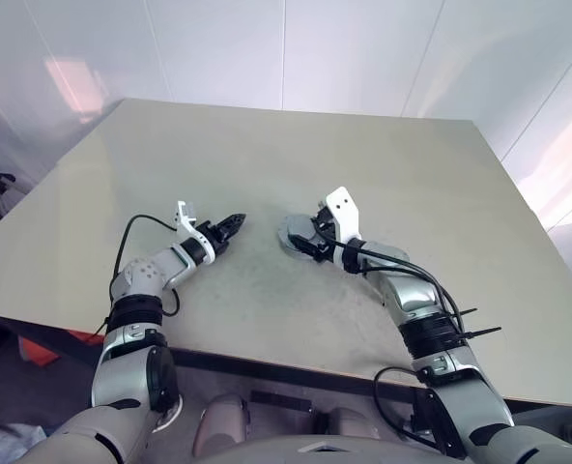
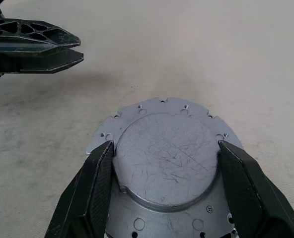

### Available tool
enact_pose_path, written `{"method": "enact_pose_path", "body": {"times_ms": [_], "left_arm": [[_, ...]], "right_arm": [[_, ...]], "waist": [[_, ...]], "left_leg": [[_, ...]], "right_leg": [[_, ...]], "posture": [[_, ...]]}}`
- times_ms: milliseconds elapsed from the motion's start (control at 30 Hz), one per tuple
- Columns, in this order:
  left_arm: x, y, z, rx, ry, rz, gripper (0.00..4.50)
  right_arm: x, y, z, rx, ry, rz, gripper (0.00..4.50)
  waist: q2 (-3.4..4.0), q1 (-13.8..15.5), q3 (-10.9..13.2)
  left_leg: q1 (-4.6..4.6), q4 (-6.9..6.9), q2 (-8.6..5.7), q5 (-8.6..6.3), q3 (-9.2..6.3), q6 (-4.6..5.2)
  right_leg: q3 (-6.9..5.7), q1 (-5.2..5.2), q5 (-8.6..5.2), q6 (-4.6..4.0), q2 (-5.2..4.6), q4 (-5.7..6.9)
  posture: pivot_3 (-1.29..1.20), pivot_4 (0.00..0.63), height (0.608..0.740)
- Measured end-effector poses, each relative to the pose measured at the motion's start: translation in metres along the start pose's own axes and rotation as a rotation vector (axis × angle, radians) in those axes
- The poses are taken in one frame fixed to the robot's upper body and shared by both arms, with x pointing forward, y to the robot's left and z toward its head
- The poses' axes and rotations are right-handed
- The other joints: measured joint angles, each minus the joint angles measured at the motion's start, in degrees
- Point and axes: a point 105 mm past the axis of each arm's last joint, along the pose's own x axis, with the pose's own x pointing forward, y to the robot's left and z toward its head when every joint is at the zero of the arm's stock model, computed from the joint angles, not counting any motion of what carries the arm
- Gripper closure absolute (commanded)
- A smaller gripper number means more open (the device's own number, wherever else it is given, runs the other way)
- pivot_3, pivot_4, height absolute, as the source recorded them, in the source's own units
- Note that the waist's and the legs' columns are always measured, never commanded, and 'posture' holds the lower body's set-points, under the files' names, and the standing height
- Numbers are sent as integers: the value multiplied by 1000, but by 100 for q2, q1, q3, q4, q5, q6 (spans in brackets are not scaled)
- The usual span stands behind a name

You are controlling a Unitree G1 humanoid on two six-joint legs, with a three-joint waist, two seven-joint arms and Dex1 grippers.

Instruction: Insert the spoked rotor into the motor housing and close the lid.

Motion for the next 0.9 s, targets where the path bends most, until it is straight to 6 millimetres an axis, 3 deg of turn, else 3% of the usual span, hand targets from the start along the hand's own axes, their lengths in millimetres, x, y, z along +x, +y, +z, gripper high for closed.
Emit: {"method": "enact_pose_path", "body": {"times_ms": [900], "left_arm": [[3, -1, -5, 9, 23, -5, 3496]], "right_arm": [[-5, -1, 0, -35, 36, 18, 1333]], "waist": [[-1, 12, 1]], "left_leg": [[-11, 0, 0, -1, 1, 2]], "right_leg": [[-1, -8, 2, -2, 0, -6]], "posture": [[0, 0, 740]]}}
